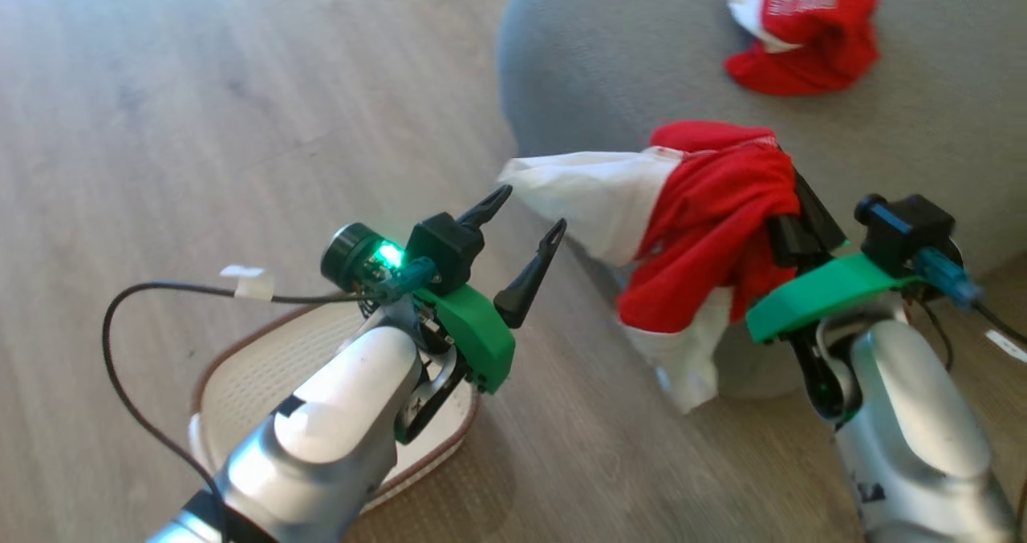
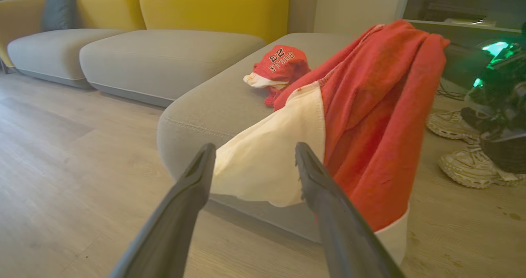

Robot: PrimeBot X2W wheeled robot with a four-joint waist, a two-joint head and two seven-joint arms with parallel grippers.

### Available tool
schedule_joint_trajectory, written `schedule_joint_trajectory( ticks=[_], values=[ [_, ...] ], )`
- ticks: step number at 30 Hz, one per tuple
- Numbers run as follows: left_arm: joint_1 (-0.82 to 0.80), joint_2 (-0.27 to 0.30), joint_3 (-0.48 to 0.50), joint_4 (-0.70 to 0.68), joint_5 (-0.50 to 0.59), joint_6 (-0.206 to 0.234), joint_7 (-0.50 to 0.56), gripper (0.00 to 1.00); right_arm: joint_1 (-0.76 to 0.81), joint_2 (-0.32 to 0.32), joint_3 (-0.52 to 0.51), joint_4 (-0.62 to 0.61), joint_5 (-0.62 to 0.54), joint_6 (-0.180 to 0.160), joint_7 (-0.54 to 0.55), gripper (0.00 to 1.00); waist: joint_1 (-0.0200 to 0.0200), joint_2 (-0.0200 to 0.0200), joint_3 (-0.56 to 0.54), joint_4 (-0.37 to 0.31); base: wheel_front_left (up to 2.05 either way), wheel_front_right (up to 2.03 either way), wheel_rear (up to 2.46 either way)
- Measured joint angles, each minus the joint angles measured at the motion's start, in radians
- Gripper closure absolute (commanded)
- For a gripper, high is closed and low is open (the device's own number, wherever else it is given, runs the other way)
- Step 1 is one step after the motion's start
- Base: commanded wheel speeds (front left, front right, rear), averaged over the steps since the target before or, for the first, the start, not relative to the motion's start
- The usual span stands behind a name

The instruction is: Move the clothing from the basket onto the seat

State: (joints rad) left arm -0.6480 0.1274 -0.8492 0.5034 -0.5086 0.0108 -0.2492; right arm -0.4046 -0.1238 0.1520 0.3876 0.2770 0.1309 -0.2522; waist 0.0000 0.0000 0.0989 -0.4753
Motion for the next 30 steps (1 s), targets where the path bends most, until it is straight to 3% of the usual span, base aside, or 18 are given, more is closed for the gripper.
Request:
schedule_joint_trajectory(
  ticks=[4,12,18,25,30],
  values=[
    [0.005,-0.006,0.001,-0.001,0.017,-0.018,0.0,0.0,0.051,-0.009,-0.053,-0.034,0.006,0.0,0.0,1.0,0.0,0.0,0.007,-0.05,0.0,0.0,0.0],
    [-0.001,-0.01,-0.002,0.016,0.044,-0.044,0.0,0.0,0.059,-0.067,-0.082,-0.075,-0.033,0.0,0.0,1.0,0.0,0.0,0.079,-0.068,0.0,0.0,0.0],
    [-0.02,0.002,-0.009,0.028,0.061,-0.052,0.0,0.0,-0.118,-0.132,-0.096,-0.074,-0.059,0.0,0.0,1.0,0.0001,0.0,0.152,-0.073,0.0,0.0,0.0],
    [-0.086,0.022,-0.027,-0.005,0.088,-0.057,0.03,0.0,-0.326,-0.244,-0.206,-0.012,-0.084,0.0,0.0,1.0,0.0002,0.0,0.259,-0.047,0.0,0.0,0.0],
    [-0.109,0.046,-0.039,-0.027,0.1,-0.061,0.051,0.0,-0.478,-0.288,-0.287,0.077,-0.133,0.0,0.0,1.0,0.0003,0.0,0.339,-0.011,0.0,0.0,0.0]
  ],
)
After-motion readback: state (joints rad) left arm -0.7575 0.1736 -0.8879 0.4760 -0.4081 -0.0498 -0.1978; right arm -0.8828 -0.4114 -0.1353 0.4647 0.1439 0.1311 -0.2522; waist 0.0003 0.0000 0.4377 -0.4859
